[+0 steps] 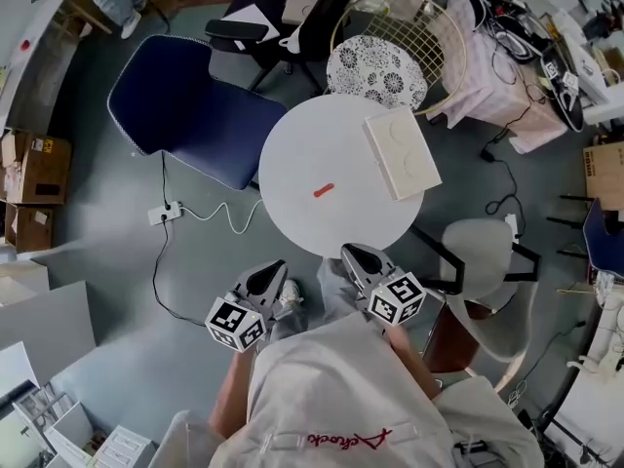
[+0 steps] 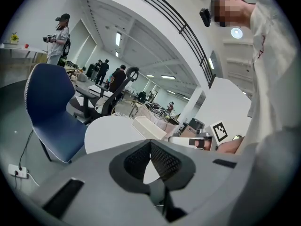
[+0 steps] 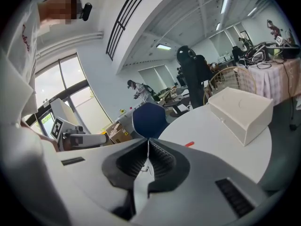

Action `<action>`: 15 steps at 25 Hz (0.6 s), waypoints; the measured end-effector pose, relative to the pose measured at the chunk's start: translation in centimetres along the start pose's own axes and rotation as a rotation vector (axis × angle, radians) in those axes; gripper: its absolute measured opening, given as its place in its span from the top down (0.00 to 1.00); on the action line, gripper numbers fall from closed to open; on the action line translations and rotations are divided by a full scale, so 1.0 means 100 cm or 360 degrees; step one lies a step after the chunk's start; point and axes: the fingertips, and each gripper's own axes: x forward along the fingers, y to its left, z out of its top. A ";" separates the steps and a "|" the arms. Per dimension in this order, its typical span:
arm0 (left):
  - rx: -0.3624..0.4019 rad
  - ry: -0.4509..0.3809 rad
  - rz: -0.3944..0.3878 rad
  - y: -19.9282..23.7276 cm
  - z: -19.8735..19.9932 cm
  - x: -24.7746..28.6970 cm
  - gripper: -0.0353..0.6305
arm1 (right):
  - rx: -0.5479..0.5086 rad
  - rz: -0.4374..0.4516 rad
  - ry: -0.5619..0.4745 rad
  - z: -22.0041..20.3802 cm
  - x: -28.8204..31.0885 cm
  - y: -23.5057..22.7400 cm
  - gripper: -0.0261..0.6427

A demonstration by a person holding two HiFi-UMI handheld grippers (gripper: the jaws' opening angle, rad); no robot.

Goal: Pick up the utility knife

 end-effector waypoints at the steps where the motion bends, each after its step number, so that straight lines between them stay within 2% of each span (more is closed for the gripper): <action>1: -0.0007 0.0003 0.0001 0.001 -0.001 0.003 0.93 | -0.0007 -0.0005 0.0009 0.000 0.002 -0.004 0.93; 3: -0.0019 0.0005 0.0003 0.002 -0.002 0.008 0.93 | -0.0093 -0.0032 0.0048 -0.001 0.006 -0.013 0.93; 4: -0.0026 0.0006 0.0003 0.002 -0.003 0.009 0.93 | -0.0199 -0.0058 0.0094 -0.002 0.008 -0.017 0.93; 9: -0.0053 0.0001 -0.0003 0.000 -0.005 0.015 0.93 | -0.1134 -0.0205 0.0520 -0.021 0.020 -0.034 0.93; 12: -0.0065 -0.0001 0.0003 0.002 -0.007 0.015 0.93 | -0.1536 -0.0204 0.0672 -0.030 0.030 -0.043 0.93; 15: -0.0094 -0.0007 0.0013 0.004 -0.010 0.012 0.93 | -0.1868 -0.0120 0.0847 -0.047 0.039 -0.053 0.93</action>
